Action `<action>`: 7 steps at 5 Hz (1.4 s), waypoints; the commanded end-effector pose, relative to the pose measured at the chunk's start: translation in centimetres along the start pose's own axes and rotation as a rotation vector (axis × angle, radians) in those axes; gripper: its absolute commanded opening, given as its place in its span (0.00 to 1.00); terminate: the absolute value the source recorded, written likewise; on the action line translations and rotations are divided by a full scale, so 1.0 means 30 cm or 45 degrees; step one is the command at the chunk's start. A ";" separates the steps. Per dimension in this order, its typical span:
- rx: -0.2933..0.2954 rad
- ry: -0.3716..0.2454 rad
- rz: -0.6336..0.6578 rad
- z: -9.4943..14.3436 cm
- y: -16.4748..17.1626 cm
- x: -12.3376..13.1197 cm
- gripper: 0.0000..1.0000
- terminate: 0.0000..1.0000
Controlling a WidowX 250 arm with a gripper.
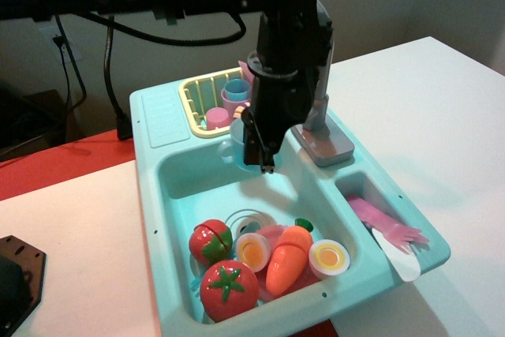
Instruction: Put cup from counter to sink
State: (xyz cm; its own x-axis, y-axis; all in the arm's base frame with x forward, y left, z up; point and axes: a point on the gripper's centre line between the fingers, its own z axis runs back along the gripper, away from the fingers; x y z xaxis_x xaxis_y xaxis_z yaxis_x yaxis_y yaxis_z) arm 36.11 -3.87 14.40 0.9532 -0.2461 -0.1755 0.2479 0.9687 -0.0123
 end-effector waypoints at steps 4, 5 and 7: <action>0.005 0.023 0.107 -0.149 0.118 0.083 1.00 0.00; 0.014 0.043 0.125 -0.072 0.147 0.007 1.00 0.00; -0.011 -0.031 0.147 0.138 0.199 -0.145 1.00 1.00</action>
